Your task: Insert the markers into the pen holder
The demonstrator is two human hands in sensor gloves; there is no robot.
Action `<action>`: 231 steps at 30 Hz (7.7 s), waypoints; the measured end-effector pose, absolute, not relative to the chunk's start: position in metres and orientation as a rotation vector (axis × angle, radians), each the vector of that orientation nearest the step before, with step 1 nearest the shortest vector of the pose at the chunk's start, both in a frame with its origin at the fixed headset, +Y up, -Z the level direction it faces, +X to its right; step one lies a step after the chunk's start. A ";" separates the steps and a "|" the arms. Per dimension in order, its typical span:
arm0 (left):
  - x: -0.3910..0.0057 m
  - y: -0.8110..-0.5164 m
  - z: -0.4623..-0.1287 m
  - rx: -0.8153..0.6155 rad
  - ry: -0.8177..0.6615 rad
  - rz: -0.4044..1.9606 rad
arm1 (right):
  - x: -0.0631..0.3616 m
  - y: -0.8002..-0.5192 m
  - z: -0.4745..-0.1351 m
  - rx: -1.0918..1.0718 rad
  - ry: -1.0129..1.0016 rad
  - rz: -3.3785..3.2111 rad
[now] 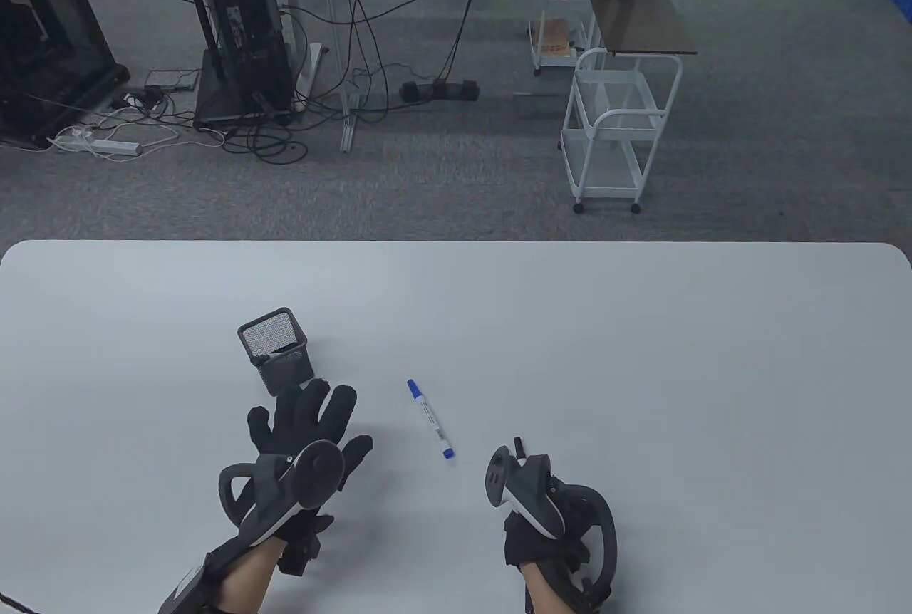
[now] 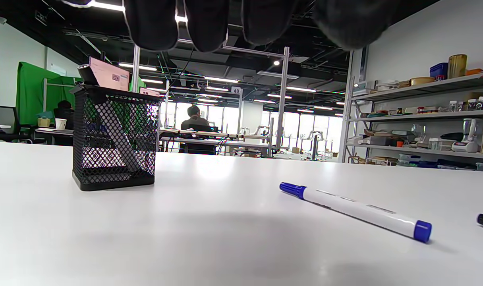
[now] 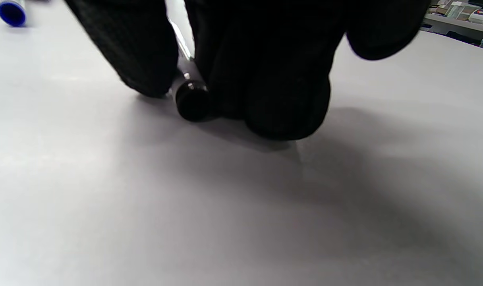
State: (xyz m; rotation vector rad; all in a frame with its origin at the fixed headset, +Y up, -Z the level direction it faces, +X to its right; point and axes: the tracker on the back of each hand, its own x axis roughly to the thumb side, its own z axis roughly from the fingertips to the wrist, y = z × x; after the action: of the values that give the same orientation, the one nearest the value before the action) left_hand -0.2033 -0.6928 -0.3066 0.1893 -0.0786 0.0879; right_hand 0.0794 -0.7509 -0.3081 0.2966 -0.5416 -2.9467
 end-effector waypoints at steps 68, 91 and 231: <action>-0.194 -0.634 -0.300 0.262 -0.225 0.150 | 0.049 -0.660 -0.279 -0.215 0.409 -3.151; -0.266 -0.623 -0.421 0.075 0.270 -0.349 | 0.066 -0.656 -0.282 -0.155 0.361 -3.208; -0.215 -0.640 -0.266 0.349 -0.169 0.303 | 0.027 -0.651 -0.276 -0.257 0.638 -3.311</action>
State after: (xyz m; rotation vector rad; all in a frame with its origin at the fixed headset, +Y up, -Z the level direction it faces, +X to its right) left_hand -0.2153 -0.6400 -0.2663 0.3487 -0.1690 0.3029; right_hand 0.0267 -0.6508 -0.2760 -0.2570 0.6383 -3.3106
